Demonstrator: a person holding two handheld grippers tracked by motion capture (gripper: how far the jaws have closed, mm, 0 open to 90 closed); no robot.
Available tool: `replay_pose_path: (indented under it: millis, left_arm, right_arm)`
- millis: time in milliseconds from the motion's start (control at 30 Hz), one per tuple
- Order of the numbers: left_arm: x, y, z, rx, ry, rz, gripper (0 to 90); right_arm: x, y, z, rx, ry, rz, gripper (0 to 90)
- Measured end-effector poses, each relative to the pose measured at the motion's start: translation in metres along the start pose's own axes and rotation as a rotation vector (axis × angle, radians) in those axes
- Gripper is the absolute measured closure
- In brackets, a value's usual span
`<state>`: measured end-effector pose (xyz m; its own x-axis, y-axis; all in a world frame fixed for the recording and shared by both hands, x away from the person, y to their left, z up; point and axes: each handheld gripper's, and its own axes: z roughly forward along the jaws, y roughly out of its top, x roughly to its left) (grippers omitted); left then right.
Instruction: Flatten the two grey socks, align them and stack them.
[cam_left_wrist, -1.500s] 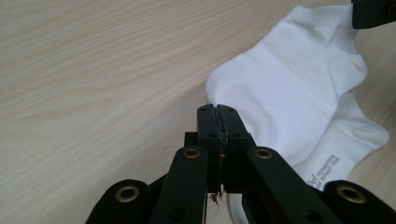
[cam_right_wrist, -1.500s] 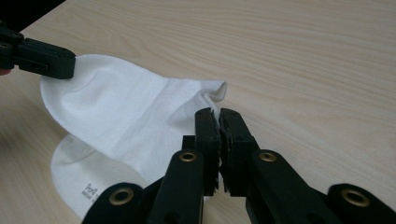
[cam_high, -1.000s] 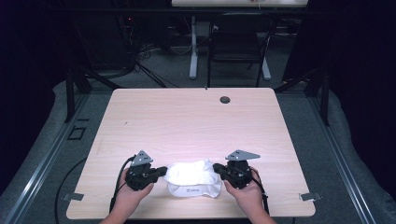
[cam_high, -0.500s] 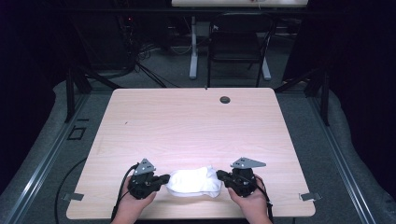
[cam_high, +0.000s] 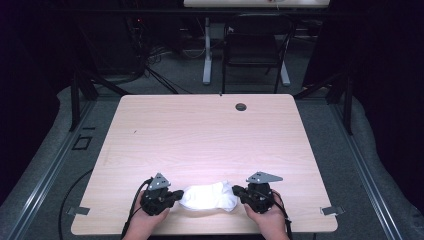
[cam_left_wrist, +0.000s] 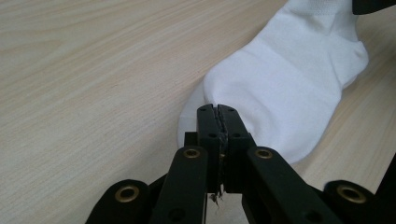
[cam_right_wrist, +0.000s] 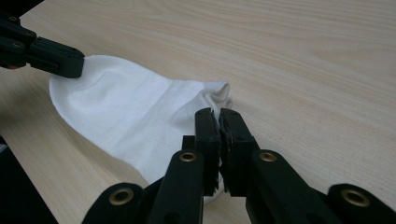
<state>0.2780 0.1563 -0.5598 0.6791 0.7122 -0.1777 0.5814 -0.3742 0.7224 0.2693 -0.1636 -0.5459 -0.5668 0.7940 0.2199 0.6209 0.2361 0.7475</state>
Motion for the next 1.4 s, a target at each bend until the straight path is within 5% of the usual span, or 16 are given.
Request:
replay_pose_path:
  millis: [1000,1400]
  left_arm:
    - [0.002,-0.006,0.010,0.051,0.018,0.019,82.0]
    - [-0.001,0.001,-0.008,-0.037,0.026,0.028,64.1]
  right_arm:
    - [-0.006,-0.008,0.012,0.053,-0.003,0.006,83.3]
    - [-0.010,-0.006,0.004,-0.028,0.003,0.042,72.4]
